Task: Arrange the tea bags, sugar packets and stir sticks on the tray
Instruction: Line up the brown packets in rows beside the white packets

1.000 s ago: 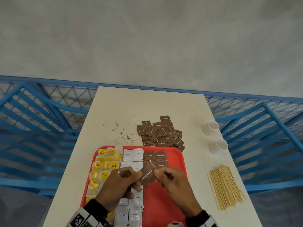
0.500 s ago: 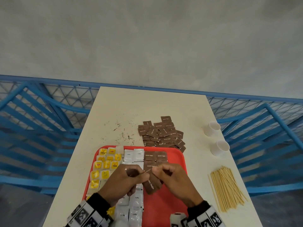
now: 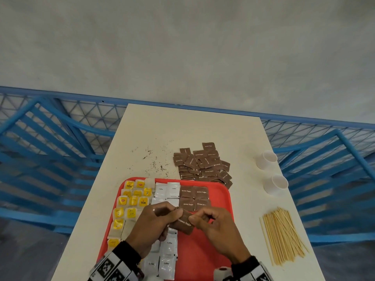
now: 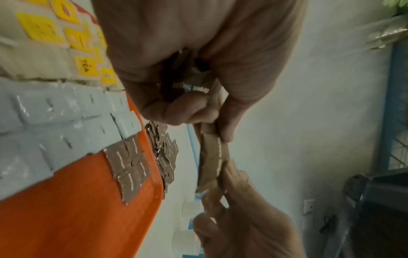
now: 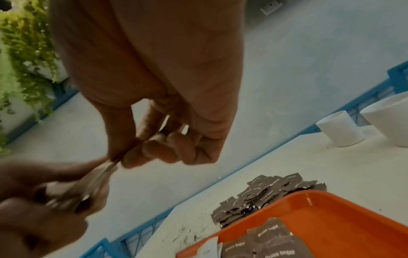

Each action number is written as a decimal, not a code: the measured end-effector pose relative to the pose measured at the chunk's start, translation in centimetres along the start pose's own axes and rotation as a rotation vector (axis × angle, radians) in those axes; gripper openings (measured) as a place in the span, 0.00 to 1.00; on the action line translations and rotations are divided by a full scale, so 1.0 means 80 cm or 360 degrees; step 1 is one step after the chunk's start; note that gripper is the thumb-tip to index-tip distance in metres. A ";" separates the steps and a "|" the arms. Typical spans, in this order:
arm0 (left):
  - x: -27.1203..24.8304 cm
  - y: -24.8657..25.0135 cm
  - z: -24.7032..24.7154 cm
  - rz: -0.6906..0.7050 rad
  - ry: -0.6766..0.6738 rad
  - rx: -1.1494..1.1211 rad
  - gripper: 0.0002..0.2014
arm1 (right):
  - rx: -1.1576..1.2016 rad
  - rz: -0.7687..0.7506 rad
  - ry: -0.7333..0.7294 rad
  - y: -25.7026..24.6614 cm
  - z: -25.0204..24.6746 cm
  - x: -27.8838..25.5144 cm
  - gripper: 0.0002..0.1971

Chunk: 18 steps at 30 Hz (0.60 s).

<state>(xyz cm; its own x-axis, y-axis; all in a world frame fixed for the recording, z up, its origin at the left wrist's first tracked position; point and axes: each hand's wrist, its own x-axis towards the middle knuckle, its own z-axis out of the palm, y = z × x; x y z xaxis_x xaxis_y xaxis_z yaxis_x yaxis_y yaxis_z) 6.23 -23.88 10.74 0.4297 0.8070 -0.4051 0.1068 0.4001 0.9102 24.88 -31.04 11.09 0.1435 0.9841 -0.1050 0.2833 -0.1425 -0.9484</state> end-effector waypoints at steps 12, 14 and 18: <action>0.012 -0.052 0.002 -0.0481 0.0236 -0.0292 0.11 | 0.0268 0.0595 0.0066 0.062 0.015 -0.008 0.09; 0.010 -0.059 -0.011 -0.0502 0.0305 -0.0275 0.13 | 0.0180 0.0652 0.0095 0.079 0.012 0.000 0.12; 0.000 -0.064 -0.035 -0.0548 0.0334 -0.0199 0.12 | 0.0003 0.0718 0.0189 0.117 0.016 0.032 0.17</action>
<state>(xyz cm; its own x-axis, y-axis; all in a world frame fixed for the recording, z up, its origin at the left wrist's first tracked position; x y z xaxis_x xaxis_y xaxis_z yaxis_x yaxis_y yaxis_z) 3.16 -24.68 5.85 0.1947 0.6829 -0.7041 0.0970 0.7009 0.7066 26.64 -29.67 1.58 0.3598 0.8048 -0.4722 0.1660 -0.5532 -0.8164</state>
